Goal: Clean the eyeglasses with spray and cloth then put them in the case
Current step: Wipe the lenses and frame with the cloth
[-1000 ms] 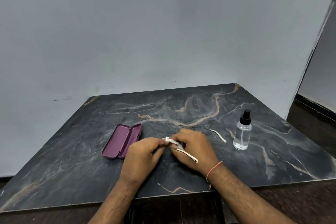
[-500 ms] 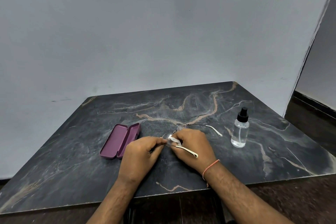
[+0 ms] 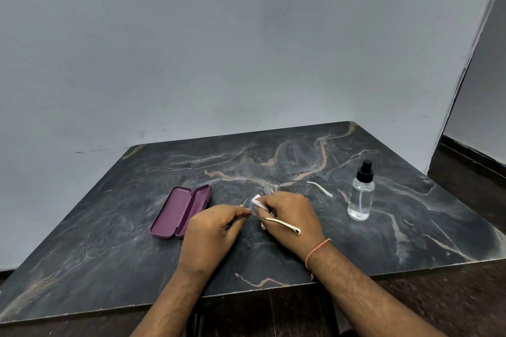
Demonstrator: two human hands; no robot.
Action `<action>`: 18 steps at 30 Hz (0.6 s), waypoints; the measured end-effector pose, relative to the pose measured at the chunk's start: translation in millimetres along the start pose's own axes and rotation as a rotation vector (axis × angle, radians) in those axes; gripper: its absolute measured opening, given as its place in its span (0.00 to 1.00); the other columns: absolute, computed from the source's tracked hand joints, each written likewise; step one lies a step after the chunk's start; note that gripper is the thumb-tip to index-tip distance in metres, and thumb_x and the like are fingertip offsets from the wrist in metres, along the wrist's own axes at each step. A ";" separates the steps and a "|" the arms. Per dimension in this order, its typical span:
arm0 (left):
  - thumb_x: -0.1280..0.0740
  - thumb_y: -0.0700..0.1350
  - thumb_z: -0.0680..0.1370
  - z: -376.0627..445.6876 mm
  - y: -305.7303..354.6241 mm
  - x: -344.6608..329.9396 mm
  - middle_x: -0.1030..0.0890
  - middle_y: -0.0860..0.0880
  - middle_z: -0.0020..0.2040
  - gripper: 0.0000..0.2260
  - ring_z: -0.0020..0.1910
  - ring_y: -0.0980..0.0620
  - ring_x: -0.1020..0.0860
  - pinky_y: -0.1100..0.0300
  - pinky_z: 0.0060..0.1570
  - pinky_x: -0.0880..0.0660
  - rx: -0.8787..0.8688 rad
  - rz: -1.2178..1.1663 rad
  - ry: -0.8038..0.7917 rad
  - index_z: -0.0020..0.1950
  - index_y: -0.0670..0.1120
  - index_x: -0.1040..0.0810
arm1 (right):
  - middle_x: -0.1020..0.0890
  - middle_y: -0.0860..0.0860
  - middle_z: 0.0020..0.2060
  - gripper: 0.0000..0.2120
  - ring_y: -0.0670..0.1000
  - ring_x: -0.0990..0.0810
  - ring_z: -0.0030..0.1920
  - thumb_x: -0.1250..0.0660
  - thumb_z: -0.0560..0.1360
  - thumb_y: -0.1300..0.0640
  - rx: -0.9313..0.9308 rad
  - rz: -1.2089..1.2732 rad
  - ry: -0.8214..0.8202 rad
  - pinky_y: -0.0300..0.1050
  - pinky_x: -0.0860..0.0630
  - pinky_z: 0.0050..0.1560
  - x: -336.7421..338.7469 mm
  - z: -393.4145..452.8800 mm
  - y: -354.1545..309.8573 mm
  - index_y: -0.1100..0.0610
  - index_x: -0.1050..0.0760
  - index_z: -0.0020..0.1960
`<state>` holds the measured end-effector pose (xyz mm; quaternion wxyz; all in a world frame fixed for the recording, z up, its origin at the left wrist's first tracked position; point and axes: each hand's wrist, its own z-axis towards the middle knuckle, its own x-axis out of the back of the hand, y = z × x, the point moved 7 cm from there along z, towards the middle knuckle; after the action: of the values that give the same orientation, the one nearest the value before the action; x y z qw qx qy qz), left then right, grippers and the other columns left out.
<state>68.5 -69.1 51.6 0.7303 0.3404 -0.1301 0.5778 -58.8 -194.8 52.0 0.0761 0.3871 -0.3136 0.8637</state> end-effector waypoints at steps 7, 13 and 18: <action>0.18 0.41 0.75 -0.7 -1.4 -0.7 0.10 0.59 0.50 0.10 0.50 0.63 0.14 0.73 0.54 0.22 0.008 0.004 -0.001 0.53 0.52 0.09 | 0.13 0.48 0.39 0.13 0.49 0.15 0.42 0.33 0.76 0.44 -0.012 -0.009 -0.039 0.50 0.19 0.45 -1.0 -2.6 -2.0 0.51 0.14 0.44; 0.18 0.41 0.75 -0.7 -3.7 -1.2 0.10 0.59 0.49 0.10 0.49 0.63 0.14 0.75 0.53 0.23 0.024 0.020 -0.009 0.54 0.53 0.10 | 0.15 0.46 0.35 0.13 0.45 0.17 0.38 0.34 0.70 0.44 -0.022 0.057 -0.074 0.48 0.20 0.41 -1.7 -4.7 -3.7 0.46 0.13 0.44; 0.18 0.40 0.74 0.1 -1.8 -0.6 0.10 0.58 0.49 0.10 0.51 0.63 0.15 0.78 0.55 0.25 0.012 0.015 0.009 0.52 0.51 0.09 | 0.13 0.48 0.42 0.17 0.49 0.15 0.45 0.36 0.79 0.40 -0.024 -0.045 -0.067 0.51 0.19 0.47 -4.6 -0.3 0.2 0.50 0.14 0.48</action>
<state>70.0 -69.8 50.7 0.7243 0.3412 -0.1258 0.5858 -55.9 -194.3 48.5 0.0896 0.4217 -0.3174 0.8446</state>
